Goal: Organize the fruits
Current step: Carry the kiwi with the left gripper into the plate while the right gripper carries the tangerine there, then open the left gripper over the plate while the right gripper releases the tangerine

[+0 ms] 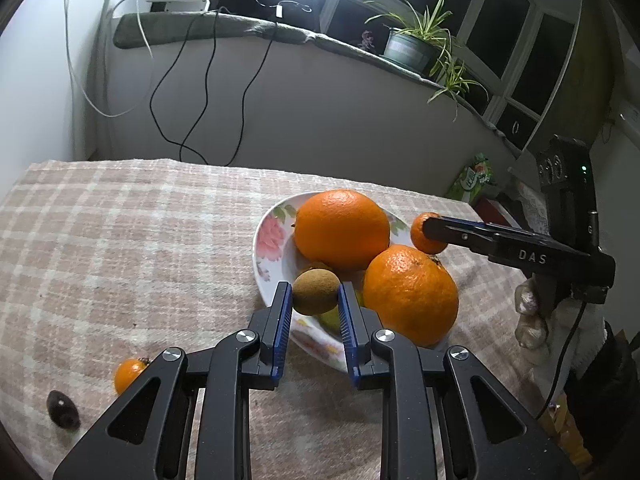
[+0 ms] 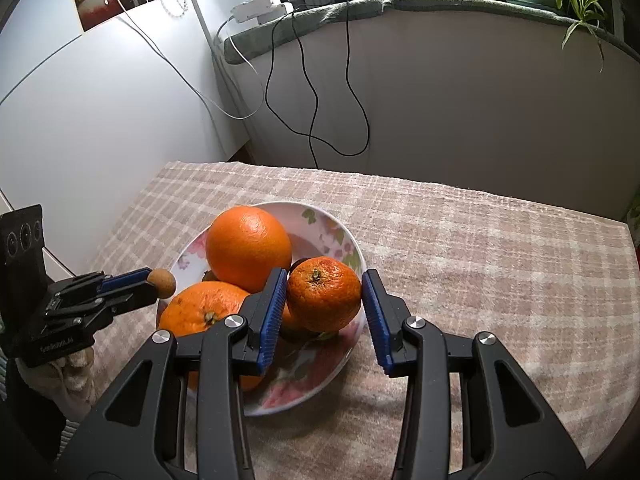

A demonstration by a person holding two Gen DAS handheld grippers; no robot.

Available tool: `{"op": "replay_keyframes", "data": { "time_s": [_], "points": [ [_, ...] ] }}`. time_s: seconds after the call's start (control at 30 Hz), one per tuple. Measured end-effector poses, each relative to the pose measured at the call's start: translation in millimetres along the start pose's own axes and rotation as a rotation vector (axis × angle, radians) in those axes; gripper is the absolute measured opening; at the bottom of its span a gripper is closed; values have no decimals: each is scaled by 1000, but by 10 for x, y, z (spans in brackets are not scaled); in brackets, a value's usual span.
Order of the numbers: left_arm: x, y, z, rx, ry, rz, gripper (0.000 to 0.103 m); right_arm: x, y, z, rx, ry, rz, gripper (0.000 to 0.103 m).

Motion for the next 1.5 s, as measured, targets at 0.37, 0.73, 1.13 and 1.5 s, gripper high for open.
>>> {"op": "replay_keyframes", "data": {
  "time_s": [0.37,0.73,1.13,1.5],
  "points": [
    [-2,-80,-85,5,12,-25,22,41,29,-80,8,4,4,41],
    [5,-100,-67,14,7,-29,23,20,21,-59,4,3,-4,42],
    [5,-55,-14,17,3,-18,29,73,24,72,1,-36,-2,66],
    [-13,-56,176,26,-21,-14,36,56,101,285,-5,-71,1,78]
  ]
}}
Point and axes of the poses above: each gripper's, at about its wrist camera, not at the fingertips, and z roughly against the way its jaws point, y to its left, x to its top, the point moved 3 cm from there along -z, roughly the way its jaws point, and after that the axes turned 7 degrees about -x, right-handed, at the moved point
